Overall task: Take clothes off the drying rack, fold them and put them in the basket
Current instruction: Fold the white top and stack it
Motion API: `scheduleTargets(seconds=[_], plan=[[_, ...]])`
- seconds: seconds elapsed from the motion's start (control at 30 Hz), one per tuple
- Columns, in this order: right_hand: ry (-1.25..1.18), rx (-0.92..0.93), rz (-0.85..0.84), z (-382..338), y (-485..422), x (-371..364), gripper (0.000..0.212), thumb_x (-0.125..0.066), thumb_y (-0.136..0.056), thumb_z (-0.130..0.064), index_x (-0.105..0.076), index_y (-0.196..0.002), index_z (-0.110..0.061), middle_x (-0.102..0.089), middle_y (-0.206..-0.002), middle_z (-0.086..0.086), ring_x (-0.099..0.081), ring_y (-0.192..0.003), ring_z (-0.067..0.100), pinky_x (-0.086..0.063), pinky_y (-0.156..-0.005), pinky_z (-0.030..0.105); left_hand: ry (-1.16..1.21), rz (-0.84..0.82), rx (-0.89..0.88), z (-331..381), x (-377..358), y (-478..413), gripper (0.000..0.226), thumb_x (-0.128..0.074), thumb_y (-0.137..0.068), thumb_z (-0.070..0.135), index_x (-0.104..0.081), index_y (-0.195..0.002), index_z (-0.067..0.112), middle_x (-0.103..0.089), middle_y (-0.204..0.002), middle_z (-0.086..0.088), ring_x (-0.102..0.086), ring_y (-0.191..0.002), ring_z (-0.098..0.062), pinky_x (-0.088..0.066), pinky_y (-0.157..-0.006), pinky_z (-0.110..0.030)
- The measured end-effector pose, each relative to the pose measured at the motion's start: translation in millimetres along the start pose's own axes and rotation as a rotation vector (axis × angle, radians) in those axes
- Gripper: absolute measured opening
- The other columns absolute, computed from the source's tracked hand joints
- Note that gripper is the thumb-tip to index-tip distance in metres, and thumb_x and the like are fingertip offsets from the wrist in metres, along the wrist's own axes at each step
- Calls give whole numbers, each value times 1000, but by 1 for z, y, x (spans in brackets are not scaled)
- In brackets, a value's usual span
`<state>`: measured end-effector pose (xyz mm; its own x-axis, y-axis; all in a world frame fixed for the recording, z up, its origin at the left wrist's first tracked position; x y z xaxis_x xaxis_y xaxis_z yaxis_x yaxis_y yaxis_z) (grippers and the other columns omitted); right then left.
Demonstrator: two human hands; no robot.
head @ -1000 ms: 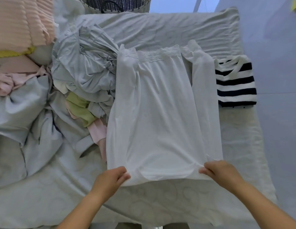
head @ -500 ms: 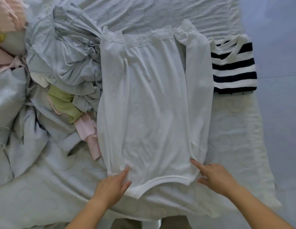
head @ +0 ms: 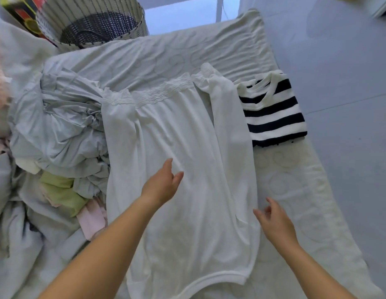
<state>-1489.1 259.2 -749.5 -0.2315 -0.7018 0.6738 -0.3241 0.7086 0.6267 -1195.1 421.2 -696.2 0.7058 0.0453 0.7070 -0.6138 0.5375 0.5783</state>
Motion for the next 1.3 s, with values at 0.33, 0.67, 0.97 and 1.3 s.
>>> scheduleTargets(seconds=[0.33,0.67,0.97,1.3], plan=[[-205,-25,125,4,-3,-20,31,-78,-78,-30,-59,-102,-26,-60,-73,-13,-58,-71,6,-46,-85,42,-108,194,-285,146,81,-155,61,-49,-95,44,-29,-147,17,-42,-144,-10,-42,-131,-28,-36,-106,-46],[-512,151,321,-41,-45,-2,86,-45,-62,-90,-50,-129,-36,-64,-84,-16,-63,-74,4,-49,-80,28,-672,126,-482,229,74,-254,69,-43,-91,0,-28,-147,37,-30,-149,-2,-30,-134,-29,-44,-93,-43],[-517,155,384,-34,-31,-8,65,-47,-69,-84,-31,-129,-67,-64,-92,-26,-64,-74,1,-49,-75,31,-817,-70,-607,241,87,-282,9,-63,-90,29,-61,-99,27,-51,-132,-3,-43,-121,-27,-38,-102,-44],[-341,136,334,-12,-6,-24,84,-80,-57,-22,-40,-117,-64,-61,-90,-25,-58,-63,5,-45,-60,19,-757,35,-580,196,146,-264,4,-63,-89,22,-65,-92,23,-63,-105,6,-59,-100,-24,-45,-78,-32]])
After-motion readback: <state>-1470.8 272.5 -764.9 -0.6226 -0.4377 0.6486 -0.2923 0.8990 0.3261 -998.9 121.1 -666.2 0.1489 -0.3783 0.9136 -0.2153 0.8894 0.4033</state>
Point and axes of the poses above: each hand's wrist, its own y-axis away from the middle knuckle, its own x-axis out of the back of the hand, z = x × y, the point moved 5 cm from there along -y, towards the middle knuckle
